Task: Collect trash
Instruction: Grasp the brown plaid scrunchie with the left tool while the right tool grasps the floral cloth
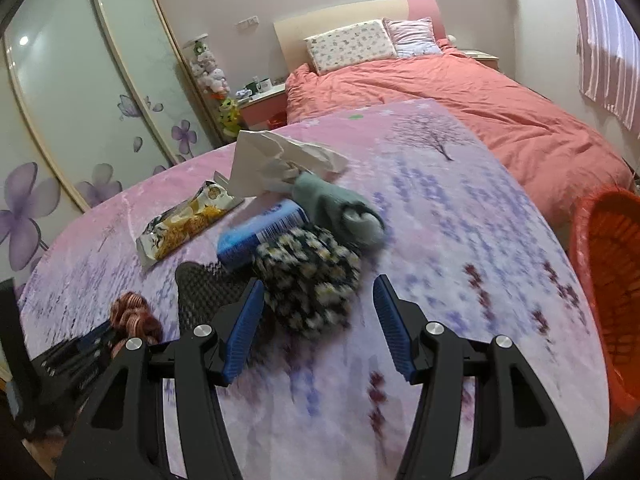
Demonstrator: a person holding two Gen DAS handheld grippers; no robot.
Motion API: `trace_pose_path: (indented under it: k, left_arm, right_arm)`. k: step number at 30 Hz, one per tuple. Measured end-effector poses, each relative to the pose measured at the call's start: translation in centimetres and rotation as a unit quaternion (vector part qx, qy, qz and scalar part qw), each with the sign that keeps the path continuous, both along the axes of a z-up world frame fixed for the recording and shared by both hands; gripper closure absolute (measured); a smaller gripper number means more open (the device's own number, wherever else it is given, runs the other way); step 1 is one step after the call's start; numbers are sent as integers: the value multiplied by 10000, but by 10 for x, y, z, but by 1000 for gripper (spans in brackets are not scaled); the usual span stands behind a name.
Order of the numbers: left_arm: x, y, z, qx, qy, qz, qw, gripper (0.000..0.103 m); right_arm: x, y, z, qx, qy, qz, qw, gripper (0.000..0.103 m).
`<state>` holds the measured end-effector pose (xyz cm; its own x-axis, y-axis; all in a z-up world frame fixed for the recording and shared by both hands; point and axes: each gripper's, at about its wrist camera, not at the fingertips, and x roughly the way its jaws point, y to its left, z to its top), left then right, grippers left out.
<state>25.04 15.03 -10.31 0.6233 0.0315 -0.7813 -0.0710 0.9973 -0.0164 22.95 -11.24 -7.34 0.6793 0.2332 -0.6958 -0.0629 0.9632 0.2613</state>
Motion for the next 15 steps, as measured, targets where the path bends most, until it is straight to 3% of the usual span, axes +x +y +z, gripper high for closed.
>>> trace_pose_path:
  k: [2, 3, 4, 7, 15]
  left_arm:
    - [3, 0, 0, 41, 8, 6, 10000, 74]
    - [3, -1, -1, 61, 11, 5, 10000, 74]
    - [3, -1, -1, 84, 13, 4, 10000, 74]
    - [5, -3, -1, 94, 16, 3, 10000, 74]
    - [5, -5, -3, 70, 14, 7, 10000, 74]
  right_arm:
    - [10, 7, -4, -144, 40, 21, 9999, 50]
    - [15, 9, -8, -230, 86, 70, 9997, 57]
    - [18, 10, -12, -266, 146, 126, 9995, 77]
    - [9, 1, -15, -347, 123, 96, 9993, 97]
    - [-38, -41, -8, -503, -14, -176, 9986, 98]
